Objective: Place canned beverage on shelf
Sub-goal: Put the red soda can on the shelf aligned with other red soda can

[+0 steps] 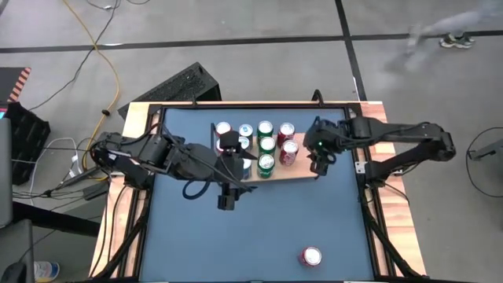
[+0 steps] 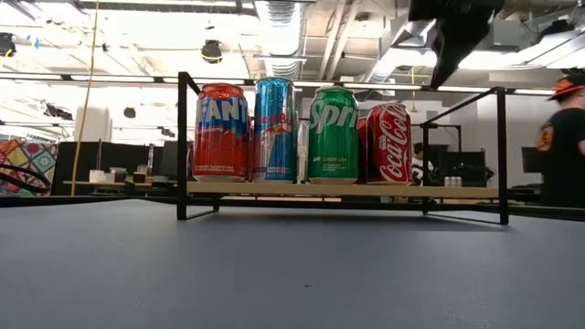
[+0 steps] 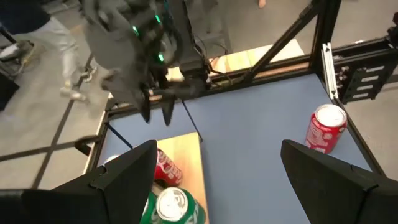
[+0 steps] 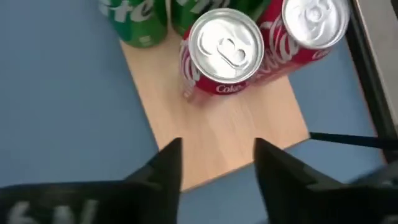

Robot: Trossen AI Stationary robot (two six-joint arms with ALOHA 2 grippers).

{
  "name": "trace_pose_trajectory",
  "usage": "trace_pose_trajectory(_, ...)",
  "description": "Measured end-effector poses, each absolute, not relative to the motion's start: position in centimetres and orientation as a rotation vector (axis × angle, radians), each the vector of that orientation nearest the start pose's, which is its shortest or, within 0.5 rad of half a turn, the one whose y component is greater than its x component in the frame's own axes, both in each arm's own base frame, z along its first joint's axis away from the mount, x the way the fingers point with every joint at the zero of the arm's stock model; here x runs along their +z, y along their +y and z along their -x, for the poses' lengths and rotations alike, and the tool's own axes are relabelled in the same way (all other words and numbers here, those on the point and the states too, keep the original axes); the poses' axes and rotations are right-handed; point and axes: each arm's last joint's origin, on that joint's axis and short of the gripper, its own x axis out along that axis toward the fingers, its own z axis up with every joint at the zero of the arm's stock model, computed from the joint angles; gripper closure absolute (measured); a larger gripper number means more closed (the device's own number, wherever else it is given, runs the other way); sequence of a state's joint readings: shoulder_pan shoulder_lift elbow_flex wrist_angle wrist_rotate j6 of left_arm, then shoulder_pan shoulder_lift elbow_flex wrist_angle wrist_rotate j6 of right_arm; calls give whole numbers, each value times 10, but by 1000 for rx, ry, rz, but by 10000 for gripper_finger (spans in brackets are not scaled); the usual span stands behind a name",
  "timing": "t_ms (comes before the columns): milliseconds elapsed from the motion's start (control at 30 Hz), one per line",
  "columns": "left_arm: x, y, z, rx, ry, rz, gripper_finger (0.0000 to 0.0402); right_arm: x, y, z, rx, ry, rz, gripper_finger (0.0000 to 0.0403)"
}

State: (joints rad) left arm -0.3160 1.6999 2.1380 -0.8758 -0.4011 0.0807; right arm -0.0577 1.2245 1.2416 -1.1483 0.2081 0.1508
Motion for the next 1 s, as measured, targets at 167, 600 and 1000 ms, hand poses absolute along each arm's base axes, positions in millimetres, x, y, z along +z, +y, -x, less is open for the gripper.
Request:
trace_pose_trajectory(167, 485, -91, -325, 75, 395, -234, 72, 302, -7, -218, -307, 1041, -85, 299)
trace_pose_trajectory(600, 483, -90, -327, 92, 407, -194, 72, 280, -16, -245, -290, 1068, -11, 395)
trace_pose_trajectory(1000, 481, -90, -326, 92, 421, -191, 72, 279, -27, -252, -298, 1039, 5, 399)
